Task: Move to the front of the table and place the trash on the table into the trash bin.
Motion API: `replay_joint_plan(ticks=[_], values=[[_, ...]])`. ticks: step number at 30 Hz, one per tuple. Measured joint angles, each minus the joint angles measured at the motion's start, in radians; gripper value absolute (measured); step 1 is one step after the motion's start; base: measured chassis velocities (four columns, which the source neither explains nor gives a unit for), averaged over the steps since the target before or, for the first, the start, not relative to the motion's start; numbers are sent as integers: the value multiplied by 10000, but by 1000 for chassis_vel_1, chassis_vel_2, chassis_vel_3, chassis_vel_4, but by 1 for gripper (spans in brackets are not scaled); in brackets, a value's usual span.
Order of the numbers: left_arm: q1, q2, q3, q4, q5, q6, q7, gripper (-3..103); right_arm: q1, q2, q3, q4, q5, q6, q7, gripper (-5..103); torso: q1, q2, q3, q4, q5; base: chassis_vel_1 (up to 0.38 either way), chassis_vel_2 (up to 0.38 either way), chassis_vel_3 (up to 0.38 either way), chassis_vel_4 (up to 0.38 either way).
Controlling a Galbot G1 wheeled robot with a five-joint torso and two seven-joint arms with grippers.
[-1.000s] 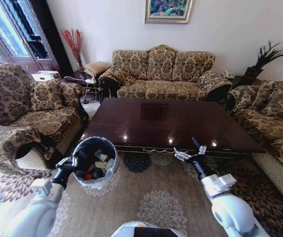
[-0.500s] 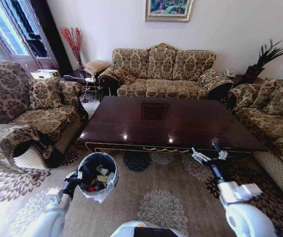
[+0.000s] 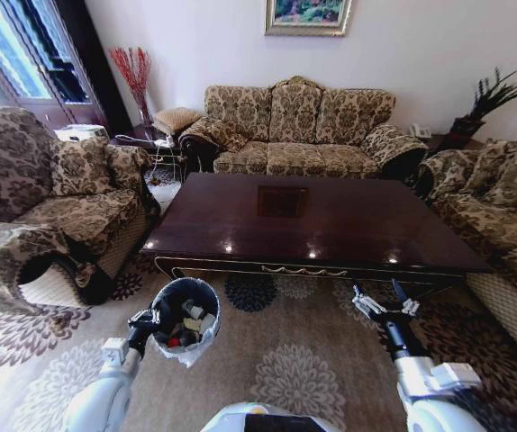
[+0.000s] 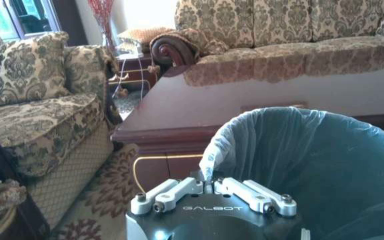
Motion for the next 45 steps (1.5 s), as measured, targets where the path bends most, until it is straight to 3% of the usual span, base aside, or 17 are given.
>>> replay_joint_plan(ticks=[4,10,17,26,45], values=[[-54,-14,0,31,1,16,0,3,109,-43,6,335,-215,-752,321,100,-73,-170,-99,0,0,0,0,0,0],[-98,-47,26,76,25,37,-2,3,210,-279,245,280,-581,-960,518,100,-189,-447,-257,0,1,0,0,0,0],[-52,-92,-106,101,25,33,-15,3,-125,-688,662,51,-493,-545,469,100,-317,-738,-421,2,3,0,0,0,0],[-120,-119,-59,122,41,39,-15,3,-438,-458,449,-121,-541,190,409,100,-490,-1157,-666,0,1,0,0,0,0],[-205,-18,-32,208,47,157,-15,3,-510,-362,376,-390,-794,531,288,100,-809,-1919,-1109,1,1,0,0,0,0]])
